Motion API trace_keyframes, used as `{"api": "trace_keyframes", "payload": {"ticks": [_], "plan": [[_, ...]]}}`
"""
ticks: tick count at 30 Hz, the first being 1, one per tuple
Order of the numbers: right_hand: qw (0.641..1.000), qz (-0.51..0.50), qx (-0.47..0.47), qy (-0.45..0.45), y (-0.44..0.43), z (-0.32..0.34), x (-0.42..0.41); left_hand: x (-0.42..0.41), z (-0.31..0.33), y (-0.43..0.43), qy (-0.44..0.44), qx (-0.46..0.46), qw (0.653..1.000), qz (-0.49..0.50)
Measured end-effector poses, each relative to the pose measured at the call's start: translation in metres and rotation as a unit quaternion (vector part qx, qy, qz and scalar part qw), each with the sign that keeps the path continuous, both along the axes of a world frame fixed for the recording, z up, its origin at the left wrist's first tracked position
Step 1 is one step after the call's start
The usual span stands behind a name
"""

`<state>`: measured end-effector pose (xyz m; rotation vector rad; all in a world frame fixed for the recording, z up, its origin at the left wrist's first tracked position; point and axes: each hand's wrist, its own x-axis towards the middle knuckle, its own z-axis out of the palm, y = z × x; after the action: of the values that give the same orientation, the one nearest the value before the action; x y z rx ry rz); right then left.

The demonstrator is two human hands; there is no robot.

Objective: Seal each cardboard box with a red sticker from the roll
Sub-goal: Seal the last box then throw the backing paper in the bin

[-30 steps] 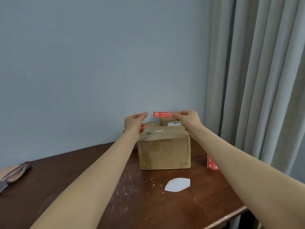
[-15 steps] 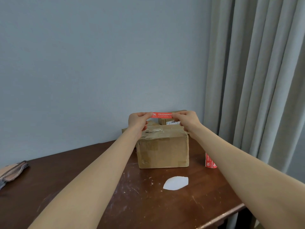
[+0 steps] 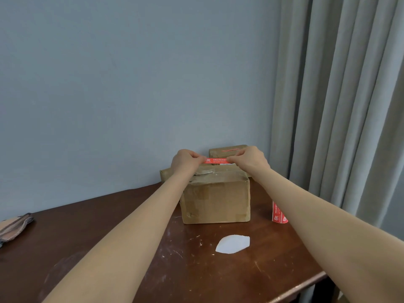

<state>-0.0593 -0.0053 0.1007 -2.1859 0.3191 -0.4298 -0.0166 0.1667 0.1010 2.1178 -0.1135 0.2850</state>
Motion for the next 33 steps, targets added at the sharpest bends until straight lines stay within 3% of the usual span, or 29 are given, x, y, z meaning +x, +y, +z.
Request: {"api": "trace_keyframes", "payload": {"ticks": [9,20,33], "plan": [[0.991,-0.04,-0.115,0.052,0.006,-0.003,0.012,0.015,-0.01,-0.006,0.023,0.147,0.988,0.046],[0.987,-0.026,-0.132,0.093,0.009,-0.008,0.025,0.036,-0.016,-0.004,0.073,0.154,0.985,0.03],[0.985,-0.019,-0.138,0.1,0.009,-0.01,0.023,0.04,-0.025,-0.005,0.059,0.201,0.977,0.026]]}}
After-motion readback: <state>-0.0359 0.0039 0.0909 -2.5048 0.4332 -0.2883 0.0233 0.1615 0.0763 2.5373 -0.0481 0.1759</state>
